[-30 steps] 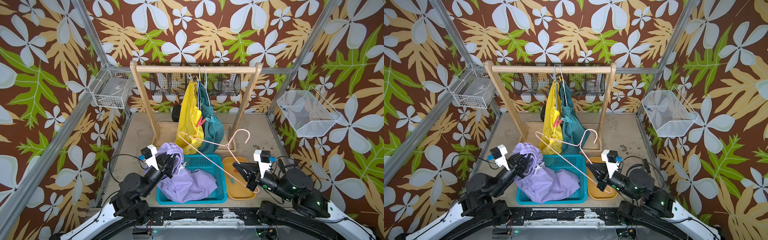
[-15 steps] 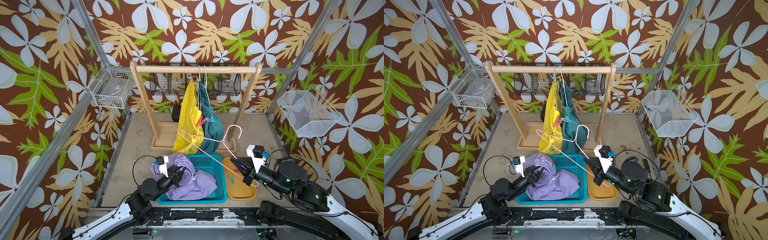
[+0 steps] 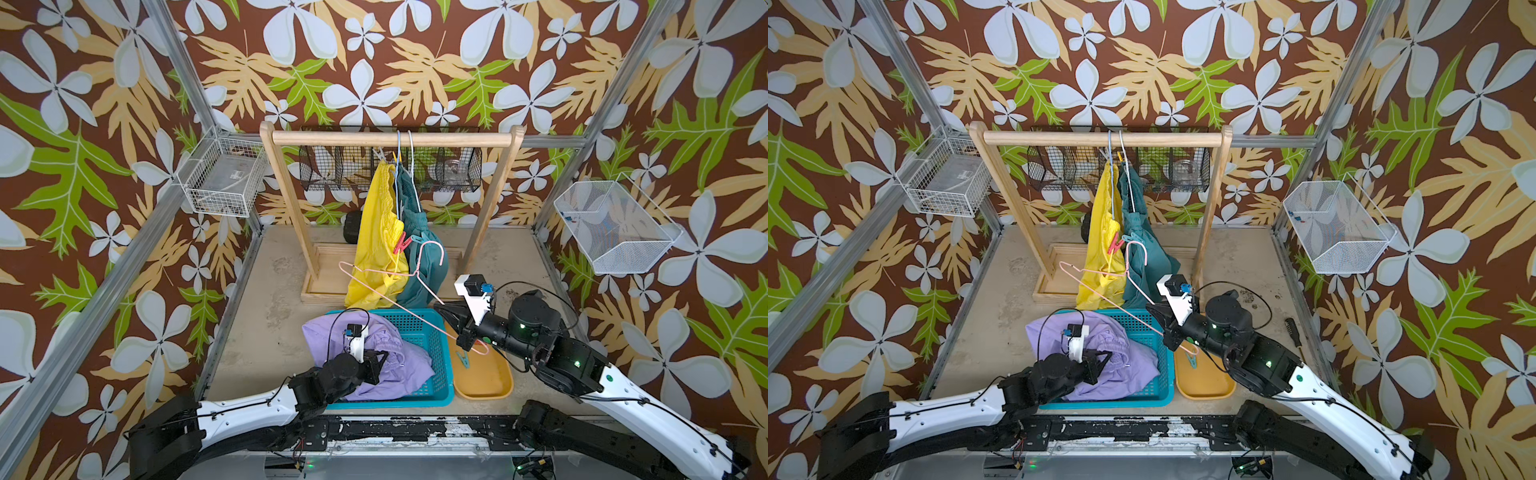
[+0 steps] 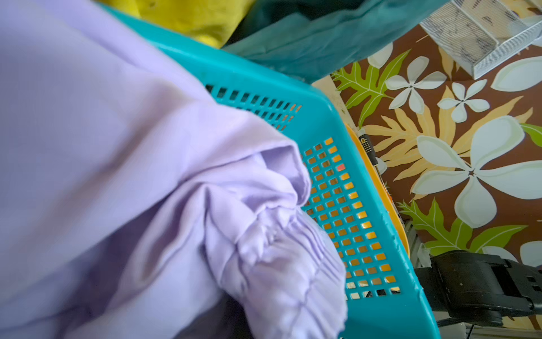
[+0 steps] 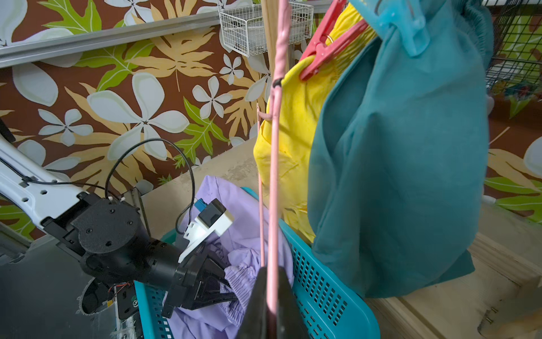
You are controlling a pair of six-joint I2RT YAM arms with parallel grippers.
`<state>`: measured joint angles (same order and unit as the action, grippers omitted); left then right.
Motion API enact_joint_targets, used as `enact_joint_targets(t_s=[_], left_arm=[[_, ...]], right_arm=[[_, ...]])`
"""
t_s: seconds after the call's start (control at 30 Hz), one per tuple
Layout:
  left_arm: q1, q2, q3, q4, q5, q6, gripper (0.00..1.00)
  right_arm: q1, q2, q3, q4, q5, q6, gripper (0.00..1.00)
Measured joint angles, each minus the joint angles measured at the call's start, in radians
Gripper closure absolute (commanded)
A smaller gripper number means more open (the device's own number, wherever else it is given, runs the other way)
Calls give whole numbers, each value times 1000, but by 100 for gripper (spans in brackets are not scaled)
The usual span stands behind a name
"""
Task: Remove the clothespins securing shorts to the hanger
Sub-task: Place the shorts in the basket.
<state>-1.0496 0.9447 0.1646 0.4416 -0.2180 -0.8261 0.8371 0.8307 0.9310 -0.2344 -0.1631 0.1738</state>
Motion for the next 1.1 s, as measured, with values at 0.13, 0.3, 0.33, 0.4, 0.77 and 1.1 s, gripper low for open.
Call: enact_joint_targets(t_s=[0.13, 0.3, 0.33, 0.4, 0.77, 1.1], left_arm=[[-2, 29, 5, 2, 2, -16, 37], [-2, -130, 38, -35, -4, 23, 0], [-2, -177, 50, -48, -6, 45, 0], [-2, -264, 77, -80, -7, 100, 0], [-2, -472, 282, -256, 112, 391, 2], [-2, -475, 693, -628, -1, 724, 0]], right_arm=[[-48, 52, -4, 52, -122, 0, 100], [-59, 98, 14, 82, -228, -41, 100], [-69, 108, 22, 85, -238, -52, 100], [-102, 126, 35, 95, -275, -73, 100], [-317, 235, 119, 133, -482, -186, 100], [-338, 243, 8, 193, -595, -320, 100]])
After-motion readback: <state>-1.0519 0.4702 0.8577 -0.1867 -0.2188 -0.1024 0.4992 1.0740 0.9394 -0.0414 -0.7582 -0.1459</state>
